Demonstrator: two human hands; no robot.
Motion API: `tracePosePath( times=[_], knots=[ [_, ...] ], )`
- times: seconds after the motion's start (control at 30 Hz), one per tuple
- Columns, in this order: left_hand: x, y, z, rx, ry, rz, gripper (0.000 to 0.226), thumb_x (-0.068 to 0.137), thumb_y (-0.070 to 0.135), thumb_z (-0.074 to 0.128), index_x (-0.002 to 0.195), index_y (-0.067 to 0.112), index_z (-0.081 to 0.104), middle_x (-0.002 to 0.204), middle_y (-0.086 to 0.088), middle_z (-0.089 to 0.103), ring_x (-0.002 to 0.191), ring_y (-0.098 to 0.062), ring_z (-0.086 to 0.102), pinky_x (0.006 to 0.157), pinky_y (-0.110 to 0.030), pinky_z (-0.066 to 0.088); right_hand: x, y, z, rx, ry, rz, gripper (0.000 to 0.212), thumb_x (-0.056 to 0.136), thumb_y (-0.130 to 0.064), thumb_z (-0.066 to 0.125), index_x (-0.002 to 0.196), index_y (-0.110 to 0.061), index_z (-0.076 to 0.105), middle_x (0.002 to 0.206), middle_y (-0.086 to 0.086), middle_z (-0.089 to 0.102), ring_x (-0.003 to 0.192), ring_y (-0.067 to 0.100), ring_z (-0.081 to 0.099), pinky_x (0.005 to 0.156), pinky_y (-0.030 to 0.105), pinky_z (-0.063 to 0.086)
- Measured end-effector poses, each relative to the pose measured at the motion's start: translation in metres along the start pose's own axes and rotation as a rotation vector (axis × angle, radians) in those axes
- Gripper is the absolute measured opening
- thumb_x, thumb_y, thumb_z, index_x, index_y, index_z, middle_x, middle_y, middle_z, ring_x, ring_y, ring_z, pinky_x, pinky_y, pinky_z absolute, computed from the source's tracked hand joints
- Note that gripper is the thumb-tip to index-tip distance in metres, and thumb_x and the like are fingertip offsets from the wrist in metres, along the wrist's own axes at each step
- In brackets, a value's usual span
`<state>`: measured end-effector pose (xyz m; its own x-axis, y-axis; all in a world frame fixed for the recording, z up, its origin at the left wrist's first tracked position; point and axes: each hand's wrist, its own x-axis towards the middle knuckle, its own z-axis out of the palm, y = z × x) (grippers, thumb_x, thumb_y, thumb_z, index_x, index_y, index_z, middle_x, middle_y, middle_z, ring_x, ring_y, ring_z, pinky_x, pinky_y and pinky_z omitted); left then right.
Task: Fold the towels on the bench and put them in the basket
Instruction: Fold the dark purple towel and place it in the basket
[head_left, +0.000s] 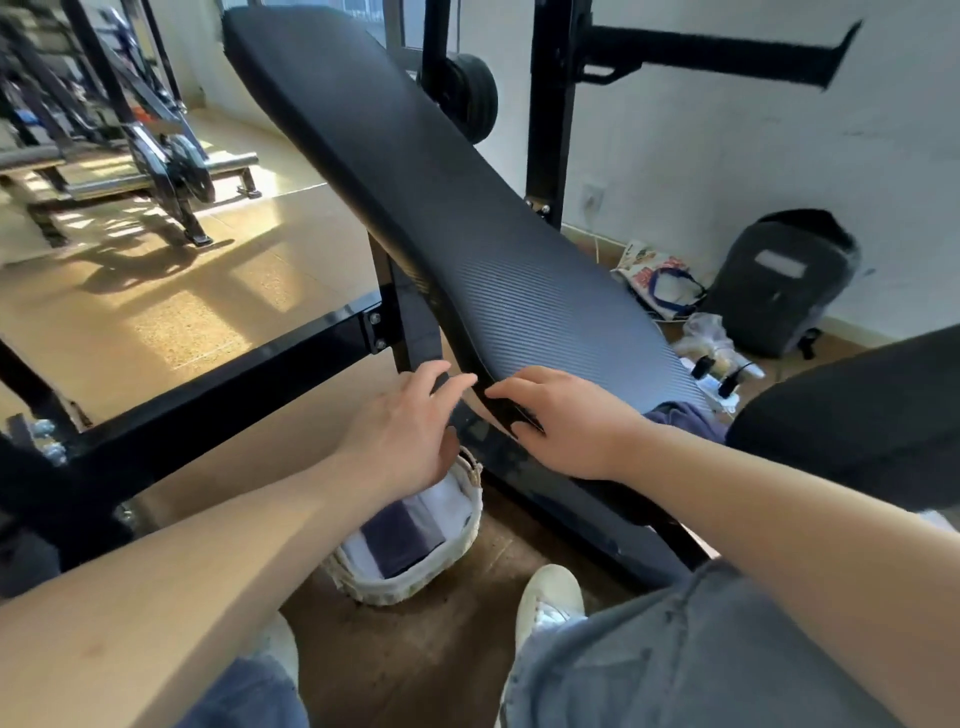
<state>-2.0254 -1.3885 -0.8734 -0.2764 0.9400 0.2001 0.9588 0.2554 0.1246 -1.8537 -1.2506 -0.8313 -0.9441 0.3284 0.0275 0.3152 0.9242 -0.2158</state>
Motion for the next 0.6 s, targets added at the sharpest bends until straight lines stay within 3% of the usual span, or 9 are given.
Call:
tracePosePath(
  times=[0.07,0.2,0.33,0.4,0.6],
  knots=[
    [0.008,0.017,0.002,-0.029,0.017,0.053,0.063,0.095,0.033,0.054,0.153,0.030,0.028,0.155,0.000,0.029,0.129,-0.022,0.045,0.083,-0.035,0.049,-0.009,0.021,-0.005,-0.051,-0.021,0.069,0.048,0.095,-0.021,0.052,0.142,-0.030,0.052,0.138,-0.002,0.055,0.127,0.023,0.050,0.104,0.044,0.046],
    [0.022,0.052,0.011,-0.038,0.024,0.137,0.061,0.095,0.034,0.050,0.152,0.030,0.030,0.150,0.002,0.036,0.129,-0.024,0.042,0.094,-0.041,0.049,-0.029,0.061,-0.012,-0.163,-0.149,0.297,0.047,0.092,-0.029,0.054,0.140,-0.029,0.054,0.130,0.004,0.061,0.136,0.028,0.041,0.106,0.047,0.044],
    [0.036,0.076,0.018,0.000,0.045,0.160,0.061,0.095,0.037,0.046,0.153,0.028,0.030,0.143,0.002,0.043,0.124,-0.022,0.045,0.097,-0.041,0.046,-0.051,0.081,-0.015,-0.247,-0.357,0.456,0.052,0.080,-0.049,0.067,0.127,-0.030,0.057,0.116,0.002,0.061,0.118,0.028,0.052,0.093,0.047,0.051],
    [0.040,0.085,0.021,-0.001,0.037,0.190,0.060,0.094,0.037,0.047,0.152,0.029,0.033,0.138,0.002,0.046,0.121,-0.022,0.047,0.098,-0.042,0.045,-0.056,0.087,-0.015,-0.256,-0.420,0.477,0.060,0.072,-0.054,0.071,0.125,-0.032,0.056,0.111,-0.003,0.055,0.115,0.027,0.051,0.093,0.051,0.051],
    [0.042,0.101,0.028,-0.033,0.020,0.247,0.049,0.094,0.039,0.049,0.143,0.032,0.046,0.131,0.005,0.051,0.119,-0.020,0.049,0.098,-0.041,0.043,-0.057,0.087,-0.011,-0.279,-0.361,0.415,0.024,0.091,-0.034,0.058,0.115,-0.037,0.062,0.113,-0.004,0.052,0.120,0.026,0.045,0.089,0.047,0.050]
  ],
)
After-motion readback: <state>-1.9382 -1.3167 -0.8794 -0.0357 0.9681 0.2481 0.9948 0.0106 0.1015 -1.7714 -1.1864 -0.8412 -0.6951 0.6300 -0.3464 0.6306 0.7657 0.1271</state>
